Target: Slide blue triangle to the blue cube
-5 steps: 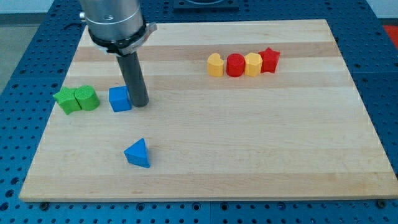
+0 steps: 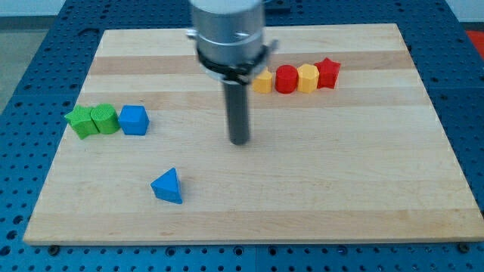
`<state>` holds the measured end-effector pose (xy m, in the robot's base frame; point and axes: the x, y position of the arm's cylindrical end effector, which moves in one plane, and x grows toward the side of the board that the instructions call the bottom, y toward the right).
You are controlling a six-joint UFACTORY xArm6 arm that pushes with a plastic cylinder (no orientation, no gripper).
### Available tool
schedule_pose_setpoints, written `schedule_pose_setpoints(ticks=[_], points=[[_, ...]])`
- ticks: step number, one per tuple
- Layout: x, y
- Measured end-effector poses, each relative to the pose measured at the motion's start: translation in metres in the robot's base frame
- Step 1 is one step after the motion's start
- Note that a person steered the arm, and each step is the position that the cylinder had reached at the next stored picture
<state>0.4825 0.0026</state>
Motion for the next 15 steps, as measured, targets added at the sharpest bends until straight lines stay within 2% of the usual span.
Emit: schedule_pose_setpoints(ticks=[1,4,5,6,7,9,11,15], points=[[0.041,0.027],[0.125,-0.096],[0.136,-0.142],[0.126,-0.148],[0.114,-0.128],[0.076,-0.103],[0.038,-0.103],[0.04,-0.119]])
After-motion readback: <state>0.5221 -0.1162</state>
